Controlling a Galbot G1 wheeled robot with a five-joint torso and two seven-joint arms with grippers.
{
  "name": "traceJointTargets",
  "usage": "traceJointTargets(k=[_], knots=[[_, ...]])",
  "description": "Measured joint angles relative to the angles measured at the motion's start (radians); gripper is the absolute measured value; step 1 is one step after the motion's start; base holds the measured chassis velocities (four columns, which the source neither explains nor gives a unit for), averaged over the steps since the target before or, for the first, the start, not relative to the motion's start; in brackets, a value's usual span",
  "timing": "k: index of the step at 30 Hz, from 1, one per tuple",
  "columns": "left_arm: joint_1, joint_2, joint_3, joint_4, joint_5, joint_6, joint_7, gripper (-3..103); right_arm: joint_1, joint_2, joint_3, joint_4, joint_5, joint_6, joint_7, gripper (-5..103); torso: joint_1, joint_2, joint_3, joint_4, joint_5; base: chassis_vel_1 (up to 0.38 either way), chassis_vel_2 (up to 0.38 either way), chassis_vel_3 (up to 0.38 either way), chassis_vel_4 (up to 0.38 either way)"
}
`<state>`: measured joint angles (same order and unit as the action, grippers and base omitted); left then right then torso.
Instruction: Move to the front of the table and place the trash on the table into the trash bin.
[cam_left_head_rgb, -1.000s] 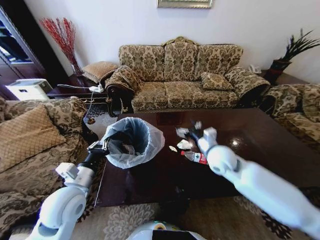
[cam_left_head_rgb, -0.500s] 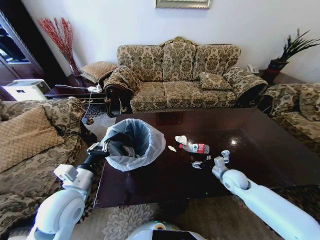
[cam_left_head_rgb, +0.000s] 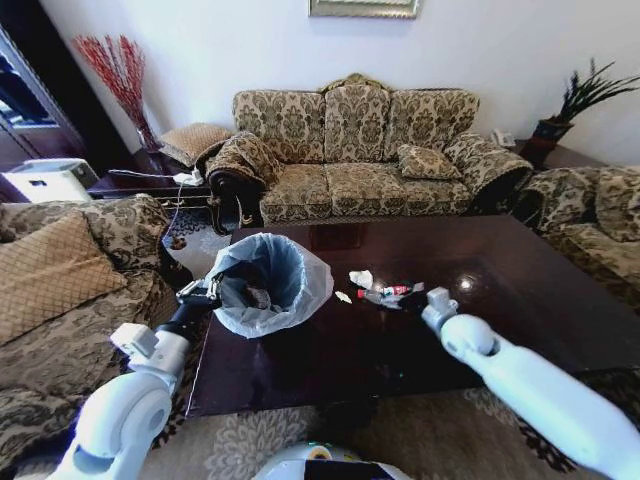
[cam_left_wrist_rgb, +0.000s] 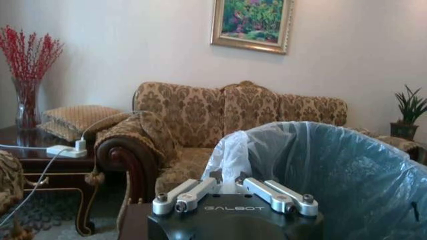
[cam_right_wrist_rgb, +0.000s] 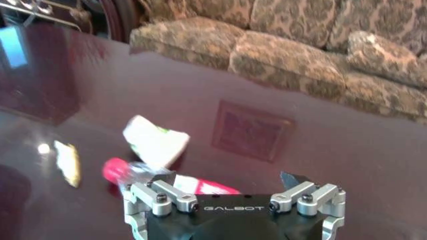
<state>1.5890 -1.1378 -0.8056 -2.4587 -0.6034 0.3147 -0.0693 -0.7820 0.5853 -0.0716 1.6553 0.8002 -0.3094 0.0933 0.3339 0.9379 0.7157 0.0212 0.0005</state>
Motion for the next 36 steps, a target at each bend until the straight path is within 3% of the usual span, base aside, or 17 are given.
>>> traceJointTargets(k=[2, 4, 6, 7, 9, 12, 15, 19, 20, 22, 28, 30, 32, 34, 36], knots=[[-0.011, 0.011, 0.0, 0.006, -0.005, 0.0, 0.001, 3, 0.038, -0.025, -0.027, -0.055, 0.021, 0.025, -0.066, 100, 0.0, 0.0, 0.0, 0.0, 0.0001, 0.0, 0.0, 0.0, 0.0], [-0.013, 0.012, 0.001, 0.006, -0.005, 0.0, 0.001, 3, 0.048, -0.031, -0.034, -0.065, 0.025, 0.031, -0.083, 100, 0.0, 0.0, 0.0, 0.0, -0.0001, 0.0, 0.0, 0.0, 0.0], [-0.013, 0.01, 0.003, 0.009, -0.006, -0.001, 0.006, 3, 0.125, -0.062, -0.076, -0.143, 0.026, 0.047, -0.274, 100, 0.0, 0.0, 0.0, 0.0002, -0.0009, 0.0, 0.0, 0.0, 0.0], [-0.013, 0.01, 0.003, 0.009, -0.006, -0.001, 0.006, 3, 0.125, -0.062, -0.076, -0.143, 0.026, 0.047, -0.274, 100, 0.0, 0.0, 0.0, 0.0002, -0.0009, 0.0, 0.0, 0.0, 0.0], [-0.002, 0.0, 0.001, 0.009, -0.005, -0.005, 0.013, 3, 0.176, -0.063, -0.107, -0.208, 0.012, 0.047, -0.411, 100, 0.0, 0.0, 0.0, 0.0005, -0.0004, 0.0, 0.0, 0.0, 0.0], [-0.001, -0.002, -0.002, 0.004, -0.004, -0.007, 0.014, 3, 0.191, -0.041, -0.128, -0.259, -0.001, 0.04, -0.481, 100, 0.0, 0.0, 0.0, 0.0001, -0.0003, 0.0, 0.0, 0.0, 0.0], [-0.001, 0.0, -0.003, 0.0, -0.004, -0.007, 0.013, 3, 0.182, -0.017, -0.126, -0.282, -0.006, 0.043, -0.49, 103, 0.0, 0.0, 0.0, 0.0003, -0.0004, 0.0, 0.0, 0.0, 0.0], [0.001, 0.0, -0.003, -0.002, -0.003, -0.007, 0.013, 3, 0.152, 0.027, -0.095, -0.31, -0.009, 0.062, -0.474, 97, 0.0, 0.0, 0.0, 0.0003, -0.0001, 0.0, 0.0, 0.0, 0.0], [0.003, -0.002, -0.003, -0.002, -0.003, -0.007, 0.013, 3, 0.137, 0.038, -0.083, -0.318, -0.01, 0.073, -0.464, 90, 0.0, 0.0, 0.0, 0.0003, -0.0002, 0.0, 0.0, 0.0, 0.0], [0.004, -0.003, -0.003, -0.002, -0.003, -0.007, 0.013, 3, 0.129, 0.041, -0.079, -0.319, -0.011, 0.079, -0.461, 90, 0.0, 0.0, 0.0, 0.0002, -0.0003, 0.0, 0.0, 0.0, 0.0], [-0.003, -0.007, 0.007, 0.002, -0.001, -0.008, 0.012, 3, 0.088, 0.04, -0.069, -0.292, -0.013, 0.11, -0.431, 71, 0.0, 0.0, 0.0, 0.0, -0.0006, 0.0, 0.0, 0.0, 0.0], [-0.003, -0.007, 0.009, 0.003, -0.001, -0.008, 0.012, 3, 0.084, 0.04, -0.069, -0.287, -0.013, 0.115, -0.426, 71, 0.0, 0.0, 0.0, 0.0001, -0.0006, 0.0, 0.0, 0.0, 0.0], [-0.002, -0.007, 0.01, 0.004, -0.001, -0.009, 0.012, 3, 0.074, 0.043, -0.068, -0.27, -0.013, 0.124, -0.405, 58, 0.0, 0.0, 0.0, 0.0001, -0.0007, 0.0, 0.0, 0.0, 0.0], [-0.003, -0.007, 0.009, 0.005, -0.001, -0.01, 0.012, 3, 0.071, 0.046, -0.067, -0.264, -0.013, 0.129, -0.395, 58, 0.0, 0.0, 0.0, 0.0003, -0.0003, 0.0, 0.0, 0.0, 0.0], [-0.004, -0.006, 0.006, 0.007, -0.001, -0.012, 0.012, 3, 0.065, 0.054, -0.067, -0.259, -0.014, 0.144, -0.375, 51, 0.0, 0.0, 0.0, 0.0002, -0.0006, 0.0, 0.0, 0.0, 0.0]])
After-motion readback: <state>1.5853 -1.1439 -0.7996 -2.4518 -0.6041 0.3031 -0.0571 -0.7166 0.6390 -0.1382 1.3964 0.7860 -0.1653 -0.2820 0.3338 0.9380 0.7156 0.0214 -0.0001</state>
